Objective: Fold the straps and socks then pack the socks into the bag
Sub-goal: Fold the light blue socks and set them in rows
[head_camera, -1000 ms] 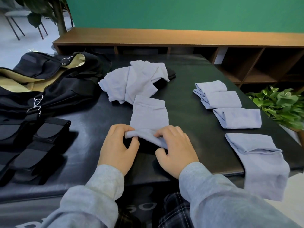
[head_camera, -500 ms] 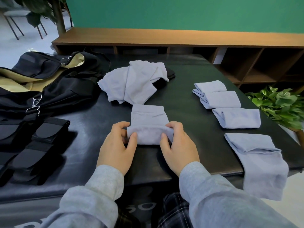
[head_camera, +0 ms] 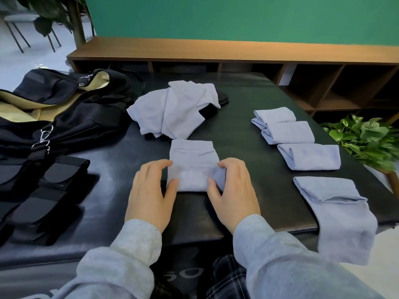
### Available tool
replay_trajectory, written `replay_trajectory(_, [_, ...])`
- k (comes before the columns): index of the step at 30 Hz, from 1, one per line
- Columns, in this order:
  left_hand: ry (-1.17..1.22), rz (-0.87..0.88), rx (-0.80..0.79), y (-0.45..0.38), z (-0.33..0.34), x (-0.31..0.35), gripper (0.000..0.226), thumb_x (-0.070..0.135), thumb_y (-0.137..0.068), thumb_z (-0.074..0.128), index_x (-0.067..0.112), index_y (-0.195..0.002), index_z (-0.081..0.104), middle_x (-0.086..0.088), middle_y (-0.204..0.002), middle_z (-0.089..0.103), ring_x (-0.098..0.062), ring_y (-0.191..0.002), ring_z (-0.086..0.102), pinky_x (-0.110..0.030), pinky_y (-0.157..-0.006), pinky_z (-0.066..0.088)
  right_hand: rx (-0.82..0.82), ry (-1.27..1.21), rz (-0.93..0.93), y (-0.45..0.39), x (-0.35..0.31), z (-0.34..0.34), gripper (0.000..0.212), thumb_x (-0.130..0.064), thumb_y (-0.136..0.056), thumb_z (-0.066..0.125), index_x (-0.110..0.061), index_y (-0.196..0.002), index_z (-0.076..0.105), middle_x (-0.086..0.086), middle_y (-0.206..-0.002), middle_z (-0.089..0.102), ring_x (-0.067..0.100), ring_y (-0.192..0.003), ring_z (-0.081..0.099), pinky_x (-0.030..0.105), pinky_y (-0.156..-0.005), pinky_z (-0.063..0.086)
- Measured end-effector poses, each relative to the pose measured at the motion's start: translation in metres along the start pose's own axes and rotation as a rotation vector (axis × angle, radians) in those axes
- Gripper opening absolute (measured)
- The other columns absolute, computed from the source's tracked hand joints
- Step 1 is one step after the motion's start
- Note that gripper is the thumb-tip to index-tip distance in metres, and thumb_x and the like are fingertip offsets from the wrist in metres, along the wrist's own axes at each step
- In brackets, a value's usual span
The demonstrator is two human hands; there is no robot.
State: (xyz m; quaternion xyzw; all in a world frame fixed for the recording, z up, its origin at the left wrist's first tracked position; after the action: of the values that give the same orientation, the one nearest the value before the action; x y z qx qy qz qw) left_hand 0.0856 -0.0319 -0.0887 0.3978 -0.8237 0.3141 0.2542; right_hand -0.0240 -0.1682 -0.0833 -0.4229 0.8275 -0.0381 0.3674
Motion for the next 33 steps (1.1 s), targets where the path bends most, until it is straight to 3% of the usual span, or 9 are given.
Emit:
replay_trajectory(3, [-0.031, 0.110, -0.010, 0.000, 0.003, 0.003, 0.035, 0.012, -0.086, 0.060, 0.028, -0.117, 0.057, 0.019, -0.122, 0.045, 0.000, -0.108, 0.039, -0.031, -0.092, 0.037, 0.088, 0.023, -0.092, 0.000, 0.000, 0.002, 0.025, -0.016, -0.078, 0.065, -0.013, -0.100, 0.054, -0.002, -0.111, 0.051, 0.013, -0.095, 0.039, 0.026, -0.076, 0.040])
replay_trajectory(6, [-0.086, 0.152, -0.051, 0.001, 0.006, 0.005, 0.032, 0.009, -0.086, 0.060, 0.027, -0.113, 0.063, 0.013, -0.131, 0.049, -0.004, -0.119, 0.038, -0.029, -0.094, 0.028, 0.068, 0.050, -0.093, -0.001, 0.001, 0.005, 0.021, -0.025, -0.075, 0.057, -0.014, -0.094, 0.060, -0.001, -0.113, 0.055, 0.012, -0.099, 0.040, 0.027, -0.078, 0.040])
replay_trajectory(12, [-0.183, 0.112, -0.177, 0.001, 0.013, 0.008, 0.045, 0.038, -0.085, 0.059, 0.035, -0.128, 0.049, 0.022, -0.143, 0.033, 0.001, -0.137, 0.018, -0.020, -0.099, 0.010, -0.117, 0.132, -0.129, 0.001, -0.006, 0.011, 0.059, -0.041, -0.073, 0.028, -0.018, -0.118, 0.059, -0.007, -0.133, 0.044, 0.005, -0.125, 0.022, 0.019, -0.099, 0.014])
replay_trajectory(15, [-0.218, 0.088, -0.194, 0.000, 0.014, 0.007, 0.050, 0.037, -0.086, 0.055, 0.034, -0.134, 0.041, 0.020, -0.148, 0.026, 0.002, -0.139, 0.012, -0.020, -0.102, 0.008, -0.172, 0.166, -0.149, 0.000, -0.007, 0.014, 0.062, -0.032, -0.070, 0.030, -0.018, -0.126, 0.053, -0.009, -0.137, 0.039, 0.004, -0.132, 0.013, 0.015, -0.102, 0.002])
replay_trajectory(19, [-0.236, 0.052, -0.183, -0.001, 0.014, 0.007, 0.051, 0.028, -0.088, 0.049, 0.032, -0.137, 0.037, 0.017, -0.152, 0.020, 0.001, -0.140, 0.009, -0.023, -0.106, 0.009, -0.176, 0.184, -0.158, -0.001, -0.006, 0.015, 0.078, -0.035, -0.064, 0.011, -0.020, -0.129, 0.051, -0.010, -0.138, 0.041, 0.006, -0.135, 0.016, 0.013, -0.102, -0.001])
replay_trajectory(21, [-0.223, 0.045, -0.179, -0.002, 0.013, 0.006, 0.052, 0.022, -0.087, 0.048, 0.030, -0.138, 0.037, 0.017, -0.151, 0.021, 0.001, -0.139, 0.012, -0.022, -0.106, 0.010, -0.177, 0.164, -0.137, -0.001, -0.005, 0.015, 0.070, -0.031, -0.070, 0.013, -0.022, -0.127, 0.052, -0.012, -0.134, 0.044, 0.005, -0.133, 0.023, 0.011, -0.101, 0.001])
replay_trajectory(26, [-0.150, 0.028, -0.145, -0.001, 0.010, 0.003, 0.053, 0.011, -0.084, 0.050, 0.029, -0.133, 0.042, 0.017, -0.144, 0.034, -0.005, -0.127, 0.036, -0.015, -0.100, 0.011, -0.145, 0.068, -0.078, -0.002, -0.004, 0.008, 0.030, -0.020, -0.088, 0.045, -0.022, -0.117, 0.056, -0.012, -0.115, 0.055, 0.007, -0.113, 0.043, 0.011, -0.093, 0.016])
replay_trajectory(29, [-0.077, 0.031, -0.097, 0.000, 0.006, 0.005, 0.050, 0.007, -0.083, 0.053, 0.024, -0.129, 0.047, 0.013, -0.132, 0.048, -0.012, -0.115, 0.047, -0.021, -0.100, 0.021, -0.131, -0.021, 0.021, -0.001, 0.000, 0.003, 0.024, -0.022, -0.091, 0.047, -0.022, -0.114, 0.053, -0.012, -0.101, 0.050, 0.011, -0.101, 0.043, 0.017, -0.085, 0.027])
replay_trajectory(33, [0.064, -0.013, -0.053, 0.003, 0.000, 0.006, 0.028, 0.025, -0.086, 0.054, 0.030, -0.113, 0.051, 0.019, -0.113, 0.054, -0.008, -0.106, 0.049, -0.032, -0.096, 0.039, -0.141, -0.115, 0.128, 0.001, 0.003, 0.001, 0.022, -0.029, -0.092, 0.046, -0.026, -0.114, 0.044, -0.007, -0.097, 0.050, 0.013, -0.091, 0.046, 0.025, -0.073, 0.033])
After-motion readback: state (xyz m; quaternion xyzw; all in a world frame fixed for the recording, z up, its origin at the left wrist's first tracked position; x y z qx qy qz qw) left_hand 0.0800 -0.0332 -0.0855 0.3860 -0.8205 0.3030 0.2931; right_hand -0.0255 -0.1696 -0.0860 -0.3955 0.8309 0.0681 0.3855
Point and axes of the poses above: each hand's wrist, its own y-axis away from the middle knuckle, its own z-axis out of the palm, x = y × z, the point moved 6 cm from there along -y, towards the middle knuckle
